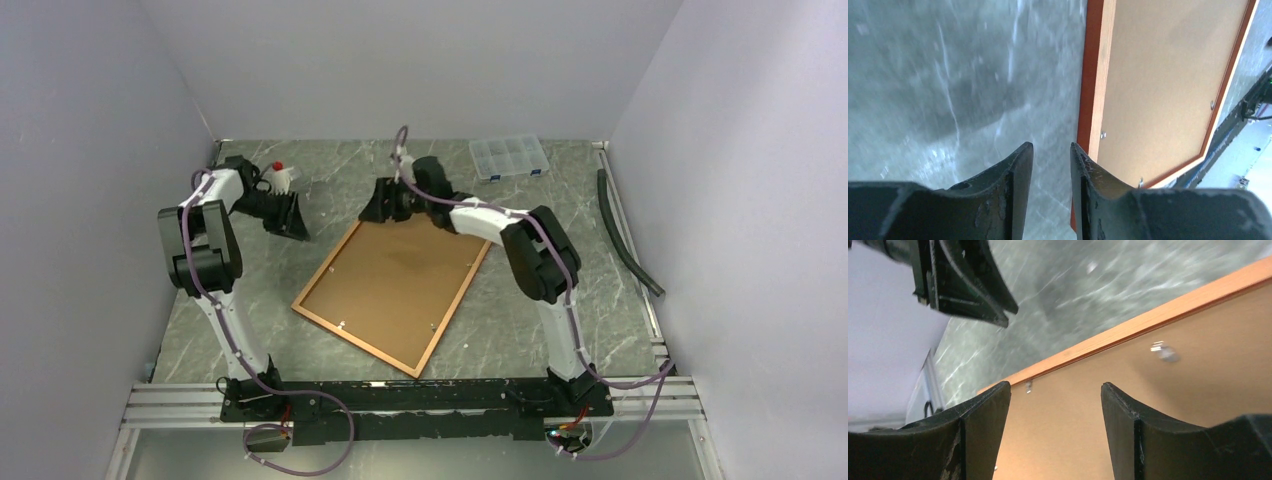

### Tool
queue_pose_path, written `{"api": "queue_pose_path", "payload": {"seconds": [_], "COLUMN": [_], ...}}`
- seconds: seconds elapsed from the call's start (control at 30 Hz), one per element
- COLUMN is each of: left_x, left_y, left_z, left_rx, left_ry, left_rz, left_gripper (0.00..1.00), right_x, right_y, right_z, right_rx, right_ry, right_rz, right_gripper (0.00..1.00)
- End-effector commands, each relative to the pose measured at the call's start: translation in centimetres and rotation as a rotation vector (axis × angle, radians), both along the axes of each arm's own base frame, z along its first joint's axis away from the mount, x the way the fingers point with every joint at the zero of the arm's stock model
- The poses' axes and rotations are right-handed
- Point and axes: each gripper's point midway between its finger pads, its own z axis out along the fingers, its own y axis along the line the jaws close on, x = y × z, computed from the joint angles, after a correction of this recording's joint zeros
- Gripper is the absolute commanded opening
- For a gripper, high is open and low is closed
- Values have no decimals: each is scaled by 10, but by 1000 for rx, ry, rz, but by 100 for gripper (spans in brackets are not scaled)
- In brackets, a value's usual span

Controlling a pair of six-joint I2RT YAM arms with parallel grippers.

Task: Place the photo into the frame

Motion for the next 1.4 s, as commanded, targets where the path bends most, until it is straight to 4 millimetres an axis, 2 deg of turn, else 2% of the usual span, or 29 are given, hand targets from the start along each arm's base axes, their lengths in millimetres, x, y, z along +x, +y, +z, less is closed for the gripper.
{"api": "queue_pose_path", "payload": {"seconds": [0.0, 0.1, 0.23, 0.43, 0.6, 0.9, 1.17, 1.37], "left_x": [26, 38, 47, 52, 42, 12, -5, -8], "left_y": [-37, -53, -67, -81, -83, -83, -81, -81], "left_z": [-3, -13, -22, -21, -30, -40, -47, -49], "left_rx": [-62, -79, -98, -140, -132, -118, -109, -109], "left_ry": [9, 27, 36, 40, 61, 93, 116, 118], "left_rz": [-4, -3, -9, -25, -40, -69, -84, -91], "left_gripper": [40, 40, 41, 41, 35, 31, 28, 26], "right_x": [29, 38, 42, 45, 43, 54, 64, 66], "right_y": [-35, -39, -32, -22, -15, -10, -6, -5], "right_z": [5, -5, -15, -25, -40, -54, -56, -54], "right_rx": [-41, -35, -18, 5, 5, -6, -16, -16], "right_ry": [-38, -6, 26, 62, 104, 118, 99, 91], "right_rz": [-101, -117, -110, -100, -88, -105, -112, -114], "right_gripper": [70, 70, 70, 68, 68, 67, 66, 66]}}
